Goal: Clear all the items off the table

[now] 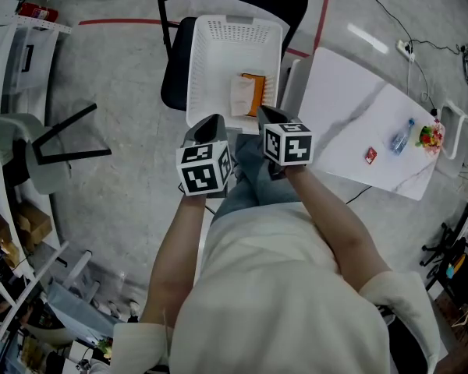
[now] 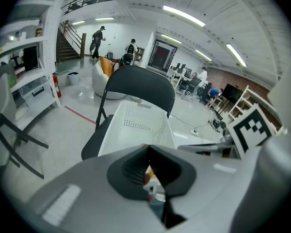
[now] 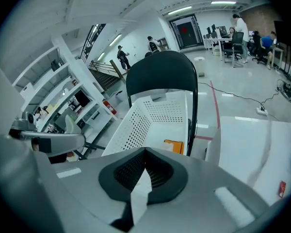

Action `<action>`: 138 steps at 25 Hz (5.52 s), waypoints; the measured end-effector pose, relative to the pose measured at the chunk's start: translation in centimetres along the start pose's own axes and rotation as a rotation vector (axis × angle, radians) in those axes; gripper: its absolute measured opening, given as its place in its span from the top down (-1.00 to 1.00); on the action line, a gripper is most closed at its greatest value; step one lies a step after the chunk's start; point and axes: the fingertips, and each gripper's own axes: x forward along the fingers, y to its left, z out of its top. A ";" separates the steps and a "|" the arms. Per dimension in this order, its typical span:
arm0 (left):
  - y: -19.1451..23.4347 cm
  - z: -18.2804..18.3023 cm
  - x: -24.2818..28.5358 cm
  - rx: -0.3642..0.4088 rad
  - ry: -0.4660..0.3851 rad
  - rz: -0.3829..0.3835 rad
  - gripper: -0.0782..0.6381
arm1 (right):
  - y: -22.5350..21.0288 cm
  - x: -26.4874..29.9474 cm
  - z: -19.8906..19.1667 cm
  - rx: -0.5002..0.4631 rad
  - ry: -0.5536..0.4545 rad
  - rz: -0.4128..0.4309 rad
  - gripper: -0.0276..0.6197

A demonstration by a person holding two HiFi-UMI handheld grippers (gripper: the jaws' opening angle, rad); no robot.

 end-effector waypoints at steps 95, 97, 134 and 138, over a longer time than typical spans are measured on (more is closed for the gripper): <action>-22.7 -11.0 -10.2 0.076 -0.121 -0.122 0.76 | -12.3 -25.4 -9.7 -0.004 -0.256 -0.102 0.92; -24.4 -11.0 -9.1 0.087 -0.106 -0.137 0.76 | -14.3 -26.1 -10.1 0.013 -0.255 -0.116 0.92; -44.5 -16.2 5.4 0.333 0.138 -0.246 0.76 | -39.6 -29.9 -18.5 0.272 -0.154 -0.297 0.92; -45.3 -17.8 7.2 0.357 0.182 -0.249 0.76 | -41.9 -28.9 -20.0 0.290 -0.118 -0.332 0.92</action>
